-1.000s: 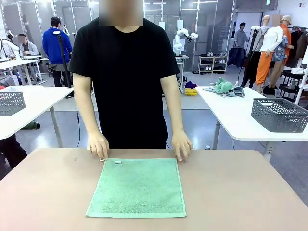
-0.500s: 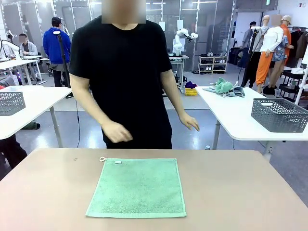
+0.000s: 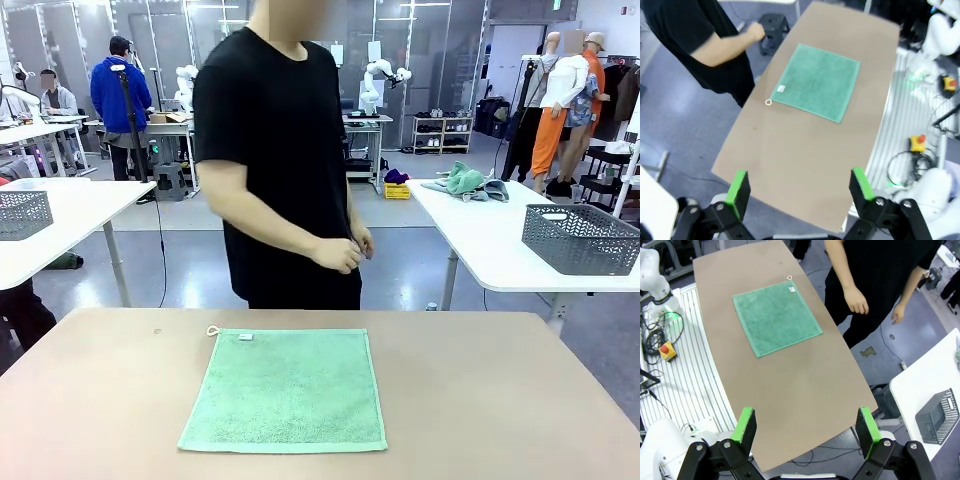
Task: Fold the towels and place them in the basket.
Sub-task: When a person lays out a Towel with hook on the table, fold it in half twice.
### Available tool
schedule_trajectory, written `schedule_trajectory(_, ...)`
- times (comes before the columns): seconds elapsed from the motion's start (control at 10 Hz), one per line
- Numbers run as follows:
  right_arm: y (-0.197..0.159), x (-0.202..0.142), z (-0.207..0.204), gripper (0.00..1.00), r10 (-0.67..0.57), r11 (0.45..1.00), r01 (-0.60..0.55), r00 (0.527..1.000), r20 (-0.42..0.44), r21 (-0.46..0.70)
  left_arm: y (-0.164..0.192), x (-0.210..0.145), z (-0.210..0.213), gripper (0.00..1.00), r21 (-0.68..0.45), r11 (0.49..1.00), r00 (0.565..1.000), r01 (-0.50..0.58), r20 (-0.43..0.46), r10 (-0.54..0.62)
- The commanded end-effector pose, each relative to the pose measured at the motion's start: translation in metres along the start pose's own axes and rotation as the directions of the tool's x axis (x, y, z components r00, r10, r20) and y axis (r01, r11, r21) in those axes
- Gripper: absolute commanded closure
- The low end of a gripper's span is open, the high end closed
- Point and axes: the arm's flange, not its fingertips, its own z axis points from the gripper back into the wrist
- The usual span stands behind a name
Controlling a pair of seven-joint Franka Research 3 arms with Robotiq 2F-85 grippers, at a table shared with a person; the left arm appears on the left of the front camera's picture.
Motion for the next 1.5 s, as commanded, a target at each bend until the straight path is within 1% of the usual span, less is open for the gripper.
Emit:
schedule_trajectory(0.0,0.011,0.029,-0.011,0.0,0.077,0.997,-0.077,0.997,-0.016,-0.004,-0.035,0.055,-0.015,0.0,0.063,0.997,0.997,0.054,-0.058,-0.05)
schedule_trajectory(0.1,0.021,0.049,-0.019,0.0,0.122,0.992,-0.122,0.992,-0.038,-0.007,-0.054,0.087,-0.027,0.0,0.081,0.992,0.993,0.092,-0.085,-0.085)
schedule_trajectory(0.2,0.035,0.073,-0.031,0.0,0.176,0.984,-0.177,0.982,-0.072,-0.005,-0.074,0.125,-0.046,0.0,0.087,0.986,0.983,0.141,-0.131,-0.129)
schedule_trajectory(0.3,0.05,0.1,-0.048,0.0,0.231,0.973,-0.233,0.966,-0.114,-0.004,-0.095,0.163,-0.075,0.0,0.086,0.978,0.965,0.19,-0.197,-0.17)
schedule_trajectory(0.4,0.07,0.126,-0.078,0.0,0.289,0.957,-0.291,0.943,-0.164,0.017,-0.116,0.204,-0.121,0.0,0.072,0.969,0.935,0.236,-0.29,-0.206)
schedule_trajectory(0.5,0.087,0.144,-0.109,0.0,0.332,0.943,-0.332,0.919,-0.212,0.036,-0.134,0.231,-0.175,0.0,0.062,0.963,0.901,0.263,-0.373,-0.222)
schedule_trajectory(0.6,0.103,0.156,-0.142,0.0,0.365,0.931,-0.359,0.898,-0.245,0.069,-0.117,0.14,-0.187,0.0,0.031,0.946,0.843,0.321,-0.465,-0.271)
schedule_trajectory(0.7,0.112,0.16,-0.173,0.0,0.386,0.923,-0.369,0.88,-0.276,0.113,-0.12,0.143,-0.226,0.0,0.017,0.948,0.813,0.318,-0.518,-0.264)
schedule_trajectory(0.8,0.116,0.157,-0.208,0.0,0.398,0.917,-0.36,0.861,-0.318,0.172,-0.12,0.134,-0.263,0.0,0.015,0.953,0.79,0.303,-0.562,-0.243)
schedule_trajectory(0.9,0.119,0.152,-0.234,0.0,0.413,0.908,-0.353,0.845,-0.34,0.226,-0.115,0.12,-0.287,0.0,-0.035,0.956,0.786,0.291,-0.561,-0.26)
schedule_trajectory(1.0,0.124,0.148,-0.26,0.0,0.432,0.895,-0.348,0.831,-0.352,0.278,-0.112,0.097,-0.307,0.0,-0.109,0.941,0.784,0.321,-0.527,-0.328)
schedule_trajectory(1.1,0.133,0.145,-0.288,0.0,0.449,0.882,-0.339,0.815,-0.367,0.328,-0.12,0.082,-0.328,0.0,-0.165,0.922,0.775,0.351,-0.501,-0.385)
schedule_trajectory(1.2,0.142,0.143,-0.321,0.0,0.46,0.873,-0.332,0.804,-0.376,0.358,-0.126,0.068,-0.355,0.0,-0.192,0.904,0.778,0.382,-0.462,-0.426)
schedule_trajectory(1.3,0.149,0.141,-0.346,0.0,0.459,0.87,-0.322,0.805,-0.375,0.374,-0.132,0.059,-0.378,0.0,-0.198,0.898,0.773,0.392,-0.458,-0.439)
schedule_trajectory(1.4,0.155,0.137,-0.368,0.0,0.451,0.874,-0.312,0.807,-0.381,0.373,-0.136,0.052,-0.398,0.0,-0.218,0.901,0.769,0.376,-0.469,-0.434)
